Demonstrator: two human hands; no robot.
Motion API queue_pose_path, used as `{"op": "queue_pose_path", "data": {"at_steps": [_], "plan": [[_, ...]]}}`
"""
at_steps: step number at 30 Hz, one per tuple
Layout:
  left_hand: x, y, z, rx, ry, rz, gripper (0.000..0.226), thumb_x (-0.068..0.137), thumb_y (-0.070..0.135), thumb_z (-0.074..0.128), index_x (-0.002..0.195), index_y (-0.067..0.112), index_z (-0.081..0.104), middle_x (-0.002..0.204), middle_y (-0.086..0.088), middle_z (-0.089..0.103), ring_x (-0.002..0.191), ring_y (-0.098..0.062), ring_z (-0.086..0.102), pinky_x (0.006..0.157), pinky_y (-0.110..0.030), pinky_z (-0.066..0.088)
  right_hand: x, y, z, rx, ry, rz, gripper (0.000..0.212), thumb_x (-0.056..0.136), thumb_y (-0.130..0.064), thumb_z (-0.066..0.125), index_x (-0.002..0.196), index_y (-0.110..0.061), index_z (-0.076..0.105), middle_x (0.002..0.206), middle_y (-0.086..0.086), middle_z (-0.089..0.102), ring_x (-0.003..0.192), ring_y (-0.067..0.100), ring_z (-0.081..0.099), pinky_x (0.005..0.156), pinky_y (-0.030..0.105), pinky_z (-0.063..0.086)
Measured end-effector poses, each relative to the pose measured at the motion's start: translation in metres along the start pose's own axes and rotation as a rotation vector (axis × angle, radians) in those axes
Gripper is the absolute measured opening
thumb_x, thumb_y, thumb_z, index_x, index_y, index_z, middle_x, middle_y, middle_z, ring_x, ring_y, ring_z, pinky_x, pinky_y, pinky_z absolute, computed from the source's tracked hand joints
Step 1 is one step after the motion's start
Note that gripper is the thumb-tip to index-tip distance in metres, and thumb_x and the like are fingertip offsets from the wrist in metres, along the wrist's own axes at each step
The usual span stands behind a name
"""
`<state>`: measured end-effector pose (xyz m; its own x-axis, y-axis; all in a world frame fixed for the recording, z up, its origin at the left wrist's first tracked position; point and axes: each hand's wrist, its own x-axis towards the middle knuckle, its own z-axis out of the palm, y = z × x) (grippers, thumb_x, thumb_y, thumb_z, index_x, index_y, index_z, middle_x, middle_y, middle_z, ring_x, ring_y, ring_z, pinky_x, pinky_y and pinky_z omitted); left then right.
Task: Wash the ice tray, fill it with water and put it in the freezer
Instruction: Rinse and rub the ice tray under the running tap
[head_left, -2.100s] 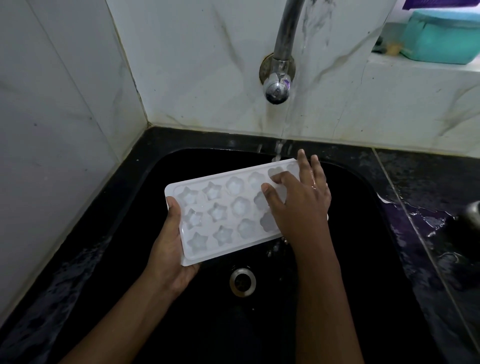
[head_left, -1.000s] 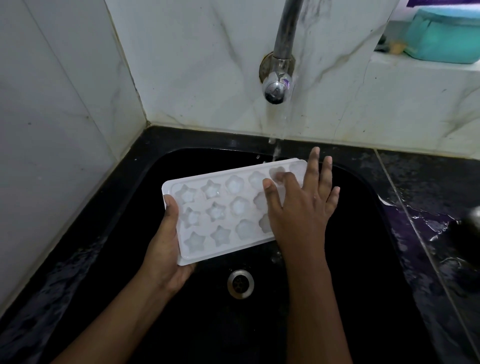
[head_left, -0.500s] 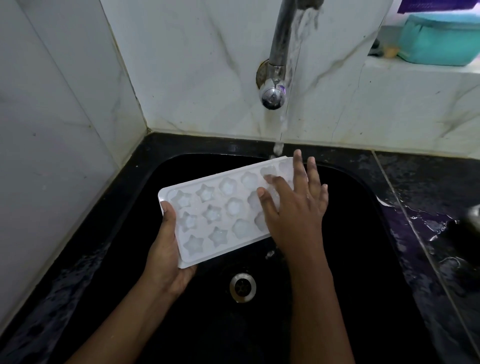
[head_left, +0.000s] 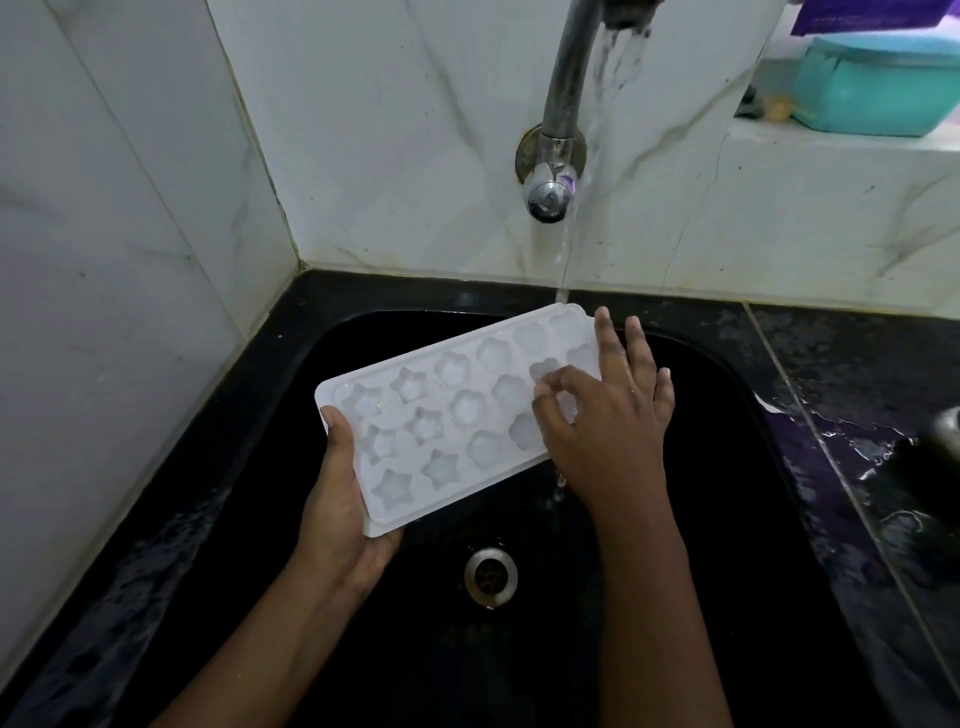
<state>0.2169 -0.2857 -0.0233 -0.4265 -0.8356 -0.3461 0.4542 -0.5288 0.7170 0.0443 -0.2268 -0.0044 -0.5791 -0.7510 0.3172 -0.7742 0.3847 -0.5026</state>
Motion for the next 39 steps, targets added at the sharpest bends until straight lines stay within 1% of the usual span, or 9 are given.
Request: {"op": "queue_pose_path", "data": {"at_steps": [8, 14, 17, 20, 23, 25, 28, 32, 39], "plan": [[0.001, -0.001, 0.003, 0.005, -0.005, -0.013, 0.068, 0.086, 0.065, 0.031, 0.128, 0.019, 0.058, 0.119, -0.008, 0.070, 0.105, -0.025, 0.069, 0.075, -0.036, 0.061, 0.000, 0.002, 0.002, -0.043, -0.048, 0.023, 0.021, 0.091, -0.038, 0.053, 0.100, -0.027, 0.068, 0.159, -0.004, 0.008, 0.145, 0.013, -0.009, 0.113, 0.045, -0.007], [0.003, -0.001, 0.004, 0.023, -0.007, -0.002, 0.065, 0.088, 0.064, 0.028, 0.124, 0.020, 0.059, 0.116, -0.006, 0.072, 0.103, -0.023, 0.070, 0.072, -0.034, 0.061, 0.000, 0.001, 0.004, -0.056, -0.098, 0.012, 0.027, 0.093, -0.040, 0.050, 0.113, -0.029, 0.064, 0.159, -0.004, -0.001, 0.144, 0.014, -0.014, 0.114, 0.045, -0.007], [0.001, -0.001, 0.002, 0.019, -0.004, 0.004, 0.066, 0.088, 0.064, 0.029, 0.126, 0.020, 0.058, 0.117, -0.007, 0.071, 0.103, -0.023, 0.070, 0.071, -0.034, 0.061, 0.001, 0.001, 0.002, -0.035, -0.102, -0.005, 0.025, 0.091, -0.040, 0.053, 0.110, -0.029, 0.065, 0.159, -0.005, 0.001, 0.145, 0.014, -0.012, 0.114, 0.045, -0.006], [-0.001, -0.003, 0.004, 0.008, -0.010, -0.007, 0.066, 0.088, 0.065, 0.028, 0.126, 0.020, 0.059, 0.118, -0.007, 0.071, 0.104, -0.024, 0.070, 0.072, -0.035, 0.061, 0.001, 0.001, 0.000, -0.072, -0.076, 0.033, 0.028, 0.091, -0.046, 0.050, 0.106, -0.027, 0.064, 0.159, -0.003, -0.004, 0.144, 0.014, -0.015, 0.113, 0.046, -0.007], [-0.003, -0.006, 0.008, -0.017, -0.024, -0.008, 0.062, 0.090, 0.064, 0.027, 0.119, 0.021, 0.062, 0.113, -0.006, 0.073, 0.099, -0.023, 0.072, 0.068, -0.034, 0.061, 0.000, -0.003, 0.002, -0.073, -0.098, 0.021, 0.032, 0.092, -0.049, 0.048, 0.114, -0.029, 0.059, 0.158, -0.002, -0.013, 0.143, 0.014, -0.022, 0.113, 0.046, -0.008], [-0.005, -0.007, 0.009, -0.022, -0.028, 0.000, 0.060, 0.091, 0.063, 0.026, 0.115, 0.022, 0.063, 0.110, -0.005, 0.074, 0.096, -0.022, 0.073, 0.067, -0.034, 0.061, 0.000, -0.004, 0.002, -0.066, -0.106, -0.007, 0.030, 0.092, -0.044, 0.049, 0.116, -0.030, 0.059, 0.159, -0.003, -0.010, 0.143, 0.015, -0.020, 0.113, 0.047, -0.007], [-0.008, -0.006, 0.005, -0.014, -0.029, -0.008, 0.063, 0.087, 0.065, 0.029, 0.120, 0.022, 0.061, 0.116, -0.006, 0.072, 0.102, -0.023, 0.071, 0.077, -0.038, 0.061, 0.001, -0.005, 0.000, -0.065, -0.065, -0.031, 0.023, 0.090, -0.038, 0.055, 0.105, -0.025, 0.067, 0.159, -0.004, 0.001, 0.145, 0.016, -0.012, 0.114, 0.047, -0.005], [-0.010, -0.006, 0.001, -0.027, -0.030, -0.027, 0.069, 0.082, 0.067, 0.033, 0.126, 0.020, 0.059, 0.120, -0.008, 0.070, 0.106, -0.026, 0.069, 0.081, -0.042, 0.059, 0.000, -0.007, -0.004, -0.085, -0.085, 0.011, 0.021, 0.088, -0.042, 0.057, 0.099, -0.028, 0.067, 0.159, -0.006, 0.003, 0.145, 0.013, -0.012, 0.113, 0.044, -0.008], [-0.014, -0.003, -0.002, -0.029, -0.037, -0.002, 0.065, 0.083, 0.066, 0.032, 0.122, 0.021, 0.061, 0.117, -0.006, 0.072, 0.104, -0.024, 0.070, 0.080, -0.039, 0.060, 0.000, -0.011, -0.007, -0.125, -0.131, 0.053, 0.031, 0.089, -0.052, 0.052, 0.107, -0.030, 0.063, 0.159, -0.004, -0.002, 0.144, 0.014, -0.015, 0.113, 0.047, -0.009]]}}
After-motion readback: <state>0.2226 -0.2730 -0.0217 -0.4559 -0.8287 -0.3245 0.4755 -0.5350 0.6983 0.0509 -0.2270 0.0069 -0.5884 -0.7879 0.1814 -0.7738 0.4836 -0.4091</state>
